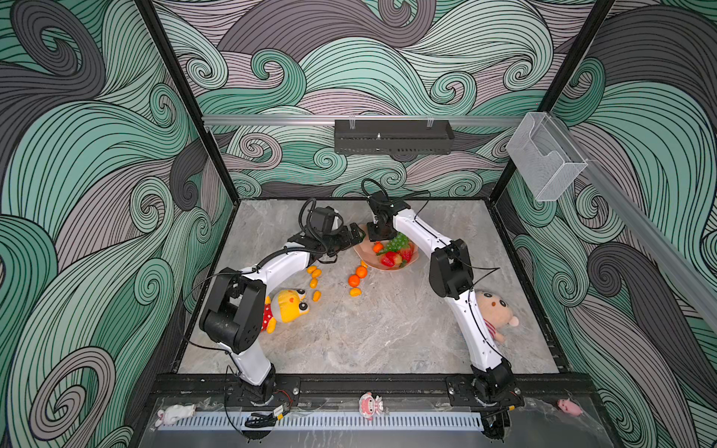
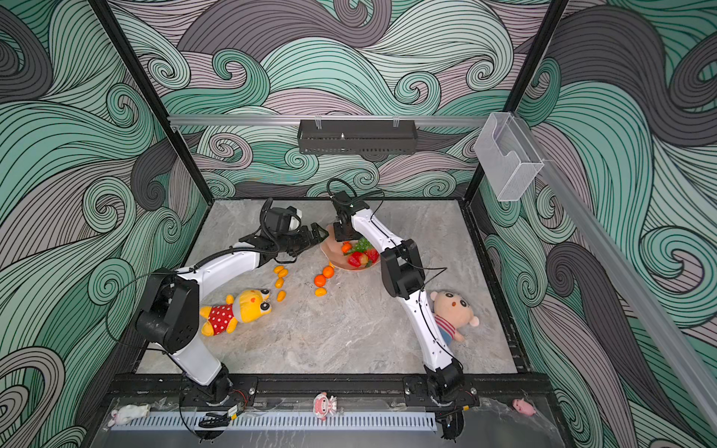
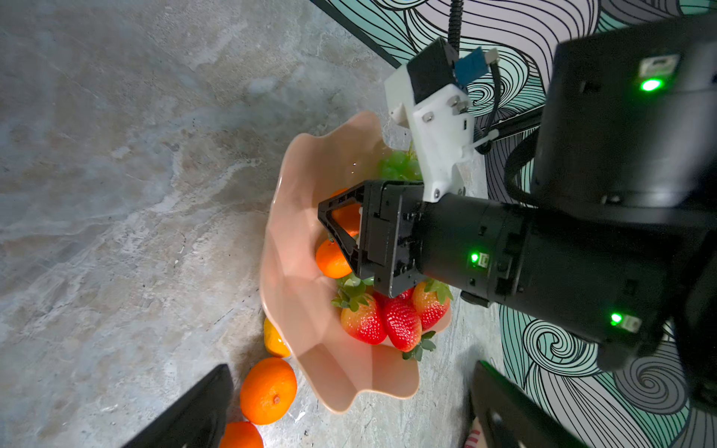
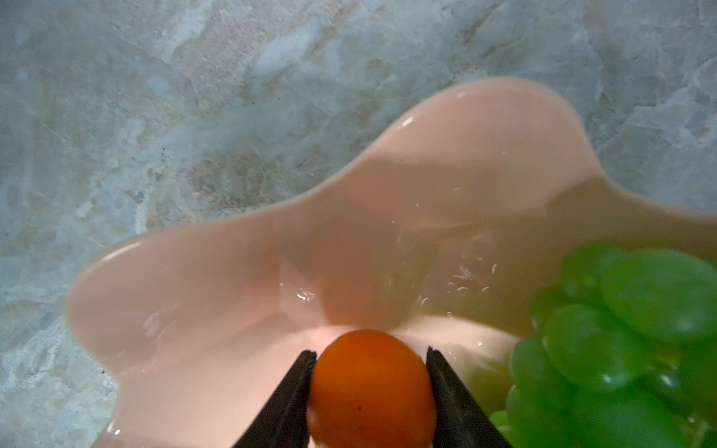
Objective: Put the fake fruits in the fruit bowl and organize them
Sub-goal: 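Open the right gripper to release the tangerine into the bowl, then move the open right gripper back over the tangerines beside the bowl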
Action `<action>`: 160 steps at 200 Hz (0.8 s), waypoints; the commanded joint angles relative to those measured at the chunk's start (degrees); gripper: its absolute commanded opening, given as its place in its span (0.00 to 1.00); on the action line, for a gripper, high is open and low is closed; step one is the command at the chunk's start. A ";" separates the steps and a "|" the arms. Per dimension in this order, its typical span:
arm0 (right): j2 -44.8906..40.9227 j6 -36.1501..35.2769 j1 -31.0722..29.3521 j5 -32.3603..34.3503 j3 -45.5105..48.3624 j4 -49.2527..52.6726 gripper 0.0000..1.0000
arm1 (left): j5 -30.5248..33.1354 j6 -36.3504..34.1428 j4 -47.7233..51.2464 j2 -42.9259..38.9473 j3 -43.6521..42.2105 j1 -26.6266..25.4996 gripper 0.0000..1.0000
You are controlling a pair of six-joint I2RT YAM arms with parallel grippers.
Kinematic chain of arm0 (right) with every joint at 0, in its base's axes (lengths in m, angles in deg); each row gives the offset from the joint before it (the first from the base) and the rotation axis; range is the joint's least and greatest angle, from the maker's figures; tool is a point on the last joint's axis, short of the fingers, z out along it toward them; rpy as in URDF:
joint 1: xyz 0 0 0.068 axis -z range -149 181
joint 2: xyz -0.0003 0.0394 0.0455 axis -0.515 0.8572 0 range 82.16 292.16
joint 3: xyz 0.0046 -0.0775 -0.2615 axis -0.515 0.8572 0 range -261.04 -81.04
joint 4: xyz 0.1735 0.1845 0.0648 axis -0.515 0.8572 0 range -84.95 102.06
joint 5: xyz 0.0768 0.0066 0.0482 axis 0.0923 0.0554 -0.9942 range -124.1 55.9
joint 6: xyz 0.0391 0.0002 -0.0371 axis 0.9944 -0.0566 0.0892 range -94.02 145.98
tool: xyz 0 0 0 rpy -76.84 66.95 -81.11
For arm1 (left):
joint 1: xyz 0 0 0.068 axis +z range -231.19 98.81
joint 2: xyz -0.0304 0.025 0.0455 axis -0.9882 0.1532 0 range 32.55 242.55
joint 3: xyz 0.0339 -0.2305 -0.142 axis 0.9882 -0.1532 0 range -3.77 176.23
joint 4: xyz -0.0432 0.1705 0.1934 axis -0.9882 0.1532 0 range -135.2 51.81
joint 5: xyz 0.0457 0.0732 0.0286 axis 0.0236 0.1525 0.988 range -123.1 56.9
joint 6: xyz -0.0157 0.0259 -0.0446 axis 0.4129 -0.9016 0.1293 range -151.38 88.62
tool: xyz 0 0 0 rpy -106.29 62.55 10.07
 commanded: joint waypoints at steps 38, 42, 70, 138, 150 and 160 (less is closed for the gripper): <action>-2.29 -0.90 0.08 0.44 -1.40 1.95 0.49 | -1.30 -0.86 1.73 -1.45 1.82 0.40 0.99; -2.57 -0.92 0.08 0.44 -1.49 2.00 0.49 | -1.50 -0.94 1.93 -1.64 1.82 0.41 0.99; -5.09 -1.35 0.04 0.49 -0.84 2.54 0.50 | -3.29 -1.90 4.03 -3.29 1.79 0.12 0.99; -14.77 -1.70 -2.11 1.43 6.25 2.49 0.51 | -2.81 -2.68 7.57 -12.43 -3.63 -1.70 0.99; -17.05 -1.53 -2.95 2.02 8.90 2.00 0.51 | -3.21 -2.42 7.81 -14.27 -5.16 -2.19 0.99; -19.28 -1.31 -3.77 2.69 12.43 0.95 0.50 | -3.88 -2.32 7.89 -15.16 -6.43 -2.66 0.99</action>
